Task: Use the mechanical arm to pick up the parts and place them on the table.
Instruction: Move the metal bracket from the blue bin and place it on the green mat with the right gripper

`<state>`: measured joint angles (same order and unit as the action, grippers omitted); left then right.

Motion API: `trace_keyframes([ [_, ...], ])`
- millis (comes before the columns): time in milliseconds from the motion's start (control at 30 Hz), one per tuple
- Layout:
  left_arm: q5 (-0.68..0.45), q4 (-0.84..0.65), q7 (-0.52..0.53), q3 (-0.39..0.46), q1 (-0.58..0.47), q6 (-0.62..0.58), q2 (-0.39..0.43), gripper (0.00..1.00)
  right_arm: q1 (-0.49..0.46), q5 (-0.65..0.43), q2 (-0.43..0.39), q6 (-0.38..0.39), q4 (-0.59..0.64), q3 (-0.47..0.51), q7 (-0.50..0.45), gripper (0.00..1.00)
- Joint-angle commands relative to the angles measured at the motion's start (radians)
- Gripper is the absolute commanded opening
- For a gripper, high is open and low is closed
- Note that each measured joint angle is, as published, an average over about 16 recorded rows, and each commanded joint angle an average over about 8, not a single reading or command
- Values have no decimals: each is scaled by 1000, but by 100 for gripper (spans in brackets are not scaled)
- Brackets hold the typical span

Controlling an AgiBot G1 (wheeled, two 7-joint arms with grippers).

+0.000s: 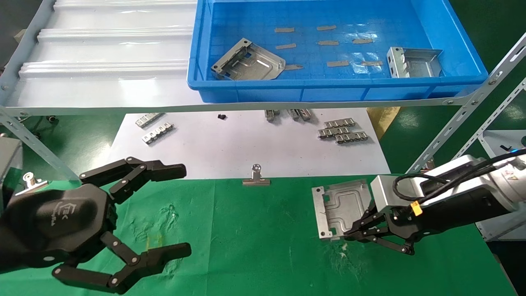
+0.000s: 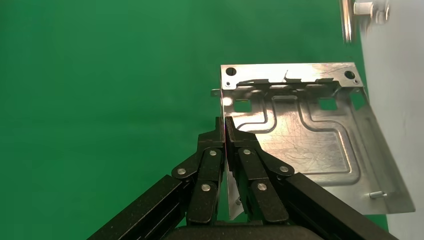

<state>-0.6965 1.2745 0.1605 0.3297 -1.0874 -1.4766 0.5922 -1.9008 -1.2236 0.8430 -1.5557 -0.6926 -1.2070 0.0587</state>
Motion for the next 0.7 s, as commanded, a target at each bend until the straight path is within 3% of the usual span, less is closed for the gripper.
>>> trace_keyframes([
  [33, 0, 0, 0, 0, 0, 0, 0, 100, 14, -29, 31, 12, 65, -28, 26, 0],
  [300, 0, 0, 0, 0, 0, 0, 0, 100, 15, -102, 161, 29, 307, -71, 162, 0],
  [533, 0, 0, 0, 0, 0, 0, 0, 100, 13, -134, 226, 36, 449, -91, 252, 0],
  [633, 0, 0, 0, 0, 0, 0, 0, 100, 12, -145, 244, 38, 493, -98, 284, 11],
  [700, 0, 0, 0, 1, 0, 0, 0, 100, 12, -156, 256, 37, 517, -106, 302, 32],
])
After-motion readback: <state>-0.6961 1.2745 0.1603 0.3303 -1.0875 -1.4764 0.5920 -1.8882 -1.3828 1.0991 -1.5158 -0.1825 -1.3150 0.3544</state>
